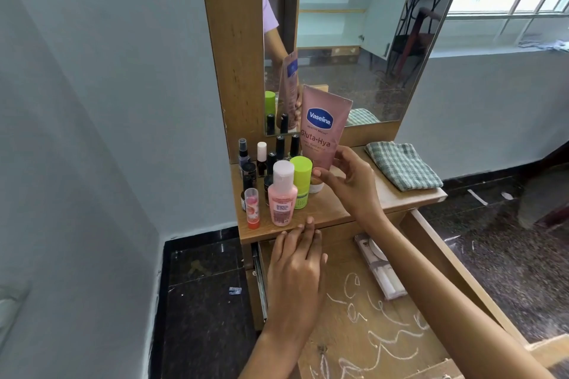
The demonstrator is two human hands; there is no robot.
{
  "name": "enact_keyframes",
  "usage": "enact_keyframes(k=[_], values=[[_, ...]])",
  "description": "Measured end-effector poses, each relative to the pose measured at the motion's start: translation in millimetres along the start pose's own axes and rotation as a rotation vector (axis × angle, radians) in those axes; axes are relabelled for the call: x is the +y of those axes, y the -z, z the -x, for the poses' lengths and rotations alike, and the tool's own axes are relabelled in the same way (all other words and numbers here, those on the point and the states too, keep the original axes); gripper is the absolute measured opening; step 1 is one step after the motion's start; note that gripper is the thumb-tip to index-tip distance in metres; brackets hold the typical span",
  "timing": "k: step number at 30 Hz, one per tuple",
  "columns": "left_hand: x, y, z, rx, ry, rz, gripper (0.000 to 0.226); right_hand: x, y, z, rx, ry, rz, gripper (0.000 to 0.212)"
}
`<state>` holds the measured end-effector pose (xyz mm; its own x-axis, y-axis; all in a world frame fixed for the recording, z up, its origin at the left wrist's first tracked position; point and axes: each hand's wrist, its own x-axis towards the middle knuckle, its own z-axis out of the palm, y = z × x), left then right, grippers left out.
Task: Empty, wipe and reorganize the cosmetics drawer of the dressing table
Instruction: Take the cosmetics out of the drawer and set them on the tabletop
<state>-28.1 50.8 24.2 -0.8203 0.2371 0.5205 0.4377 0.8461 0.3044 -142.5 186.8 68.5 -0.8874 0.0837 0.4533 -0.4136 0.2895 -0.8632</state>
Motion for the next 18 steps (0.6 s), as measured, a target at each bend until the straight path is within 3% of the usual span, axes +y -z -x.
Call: enact_keyframes(k=[9,13,15,18], values=[[-2.5,-0.7,-0.1,-0.021,0.002,0.01,0.033,-3.3,7.0,5.3,-0.019,-0.017,0.047,0.04],[-1.4,-1.2,0.0,-0.014,0.009,0.022,0.034,-19.8,28.2,33.2,0.134,-0.05,0.106,0.031],[-0.4,-1.3,-1.1,0.005,0.003,0.007,0.033,-28.4,42.9,58.8,0.19,0.019,0.225,0.021],[0.1,-1.7,-2.6,0.027,0.001,-0.006,0.031,-31.2,65.8,99.4,0.035,0.09,0.456,0.015]])
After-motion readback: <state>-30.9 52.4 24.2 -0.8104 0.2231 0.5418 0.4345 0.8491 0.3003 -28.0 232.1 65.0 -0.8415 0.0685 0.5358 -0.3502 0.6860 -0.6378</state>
